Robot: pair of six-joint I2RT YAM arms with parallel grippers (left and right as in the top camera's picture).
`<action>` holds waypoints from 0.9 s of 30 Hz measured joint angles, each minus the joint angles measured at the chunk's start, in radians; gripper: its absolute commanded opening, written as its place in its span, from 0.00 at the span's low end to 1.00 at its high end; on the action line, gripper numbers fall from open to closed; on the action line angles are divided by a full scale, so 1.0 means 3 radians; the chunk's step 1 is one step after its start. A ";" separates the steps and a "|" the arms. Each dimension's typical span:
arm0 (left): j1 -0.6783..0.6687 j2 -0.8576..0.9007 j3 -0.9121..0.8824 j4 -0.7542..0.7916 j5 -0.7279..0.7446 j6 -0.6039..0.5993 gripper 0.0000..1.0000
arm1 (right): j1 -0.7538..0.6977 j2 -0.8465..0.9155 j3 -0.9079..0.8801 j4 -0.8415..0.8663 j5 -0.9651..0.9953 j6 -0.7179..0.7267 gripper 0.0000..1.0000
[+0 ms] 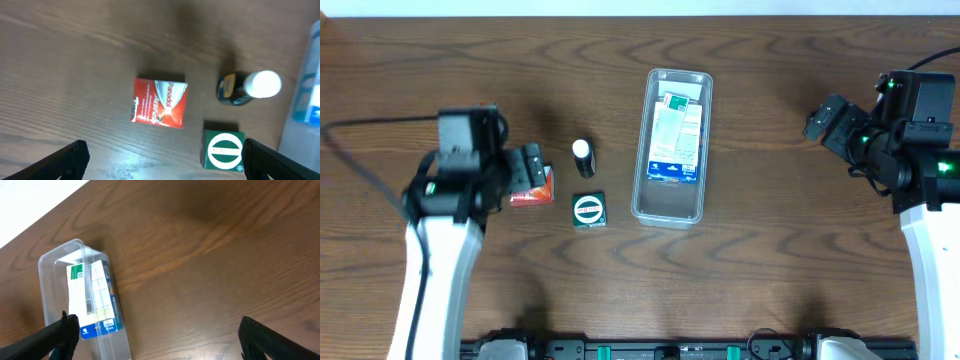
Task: Pack container
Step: 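Reach the left gripper to the red Panadol box and grasp it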
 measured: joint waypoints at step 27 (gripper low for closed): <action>0.0000 0.1741 0.0003 0.0371 0.0034 0.0568 0.98 | 0.0000 0.0000 0.0000 0.0000 0.0000 0.0000 0.99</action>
